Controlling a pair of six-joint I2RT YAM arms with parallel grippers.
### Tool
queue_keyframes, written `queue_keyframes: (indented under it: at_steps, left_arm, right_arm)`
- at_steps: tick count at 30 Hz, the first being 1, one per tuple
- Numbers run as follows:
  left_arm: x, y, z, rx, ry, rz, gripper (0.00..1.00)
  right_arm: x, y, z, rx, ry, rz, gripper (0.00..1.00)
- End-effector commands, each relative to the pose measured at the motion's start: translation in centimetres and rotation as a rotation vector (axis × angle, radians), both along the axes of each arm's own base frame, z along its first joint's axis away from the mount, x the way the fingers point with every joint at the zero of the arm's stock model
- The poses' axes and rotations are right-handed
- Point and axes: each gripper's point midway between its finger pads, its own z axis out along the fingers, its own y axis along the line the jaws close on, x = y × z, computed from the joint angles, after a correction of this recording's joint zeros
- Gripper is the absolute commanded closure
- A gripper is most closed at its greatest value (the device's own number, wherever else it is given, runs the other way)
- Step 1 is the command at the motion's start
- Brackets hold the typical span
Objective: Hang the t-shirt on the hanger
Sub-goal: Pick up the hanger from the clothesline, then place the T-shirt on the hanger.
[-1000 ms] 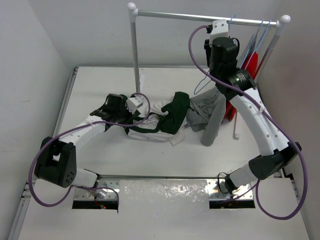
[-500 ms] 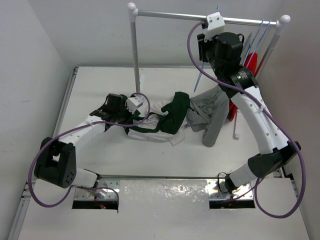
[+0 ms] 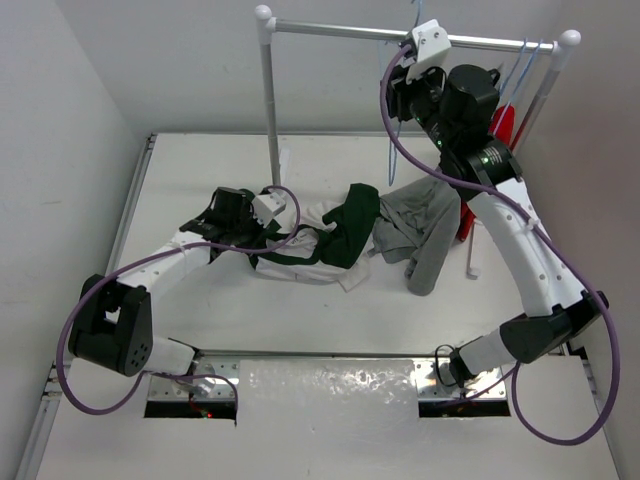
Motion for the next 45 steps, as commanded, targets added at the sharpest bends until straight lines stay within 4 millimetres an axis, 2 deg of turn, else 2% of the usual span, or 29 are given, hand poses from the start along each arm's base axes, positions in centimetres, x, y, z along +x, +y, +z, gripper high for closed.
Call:
queue_keyframes:
  at_steps: [1,6,9,10,12,13,14,16,19,20,22,23,25,26,28,29,30,33,37,45]
  left_arm:
    - [1.0,0.1,1.6,-0.012,-0.066,0.017,1.00]
    - [1.0,0.2,1.4,-0.007,-0.064,0.020,1.00]
    - [1.1,0.3,1.4,-0.005,-0.065,0.022,1.00]
    - [1.1,0.3,1.5,-0.004,-0.068,0.022,1.00]
    - [1.2,0.5,1.4,0.001,-0.071,0.029,1.00]
    - [1.3,0.5,1.4,0.001,-0.074,0.034,1.00]
    - [1.6,0.7,1.5,0.005,-0.082,0.047,1.00]
    - [1.8,0.8,1.7,-0.004,-0.087,0.067,1.00]
    - [2.5,0.7,2.5,-0.026,-0.101,0.091,1.00]
    - [3.0,0.5,3.0,-0.037,-0.109,0.096,1.00]
    - [3.4,0.4,3.4,-0.054,-0.110,0.113,1.00]
    - [3.8,0.2,3.7,-0.059,-0.113,0.118,1.00]
    - [4.2,0.1,3.9,-0.073,-0.111,0.132,1.00]
    - [4.5,0.0,4.0,-0.075,-0.108,0.135,1.00]
    - [4.8,-0.1,3.8,-0.080,-0.095,0.144,1.00]
    - [5.1,-0.2,3.6,-0.077,-0.088,0.148,1.00]
    - [5.3,-0.2,3.6,-0.078,-0.088,0.151,1.00]
    - [5.8,-0.3,3.5,-0.081,-0.085,0.163,1.00]
    - [6.0,-0.4,3.6,-0.085,-0.083,0.168,1.00]
    - [5.6,0.0,3.2,-0.064,-0.070,0.166,1.00]
  right_arm:
    - [-1.8,0.0,4.8,0.056,-0.136,0.052,1.00]
    - [-1.6,0.0,5.0,0.025,-0.137,0.048,1.00]
    - [-1.4,0.3,3.9,0.015,-0.105,0.058,1.00]
    - [-1.6,0.2,3.7,0.022,-0.094,0.060,1.00]
    - [-2.0,0.9,1.8,0.007,-0.050,0.102,1.00]
    - [-2.7,0.9,1.8,0.009,-0.051,0.120,1.00]
    - [-2.7,1.2,-0.3,-0.003,-0.010,0.130,1.00]
    - [-3.4,1.4,-2.8,-0.016,0.031,0.155,1.00]
    - [-4.5,1.7,-5.2,-0.036,0.077,0.198,1.00]
    - [-4.7,2.0,-7.0,-0.048,0.114,0.213,1.00]
    - [-5.4,2.5,-8.6,-0.051,0.153,0.253,1.00]
    - [-6.1,2.8,-10.0,-0.055,0.184,0.281,1.00]
    - [-7.7,4.2,-11.3,-0.052,0.210,0.377,1.00]
    - [-8.4,4.8,-13.2,-0.058,0.242,0.414,1.00]
    - [-10.4,6.0,-13.8,-0.048,0.233,0.515,1.00]
    - [-11.3,6.4,-16.0,-0.048,0.271,0.555,1.00]
    - [-12.6,6.9,-16.1,-0.035,0.260,0.616,1.00]
    - [-14.5,8.0,-18.1,0.003,0.270,0.710,1.00]
    - [-16.8,9.4,-18.6,0.075,0.289,0.833,1.00]
    - [-17.9,13.6,-20.6,0.024,0.352,0.952,1.00]
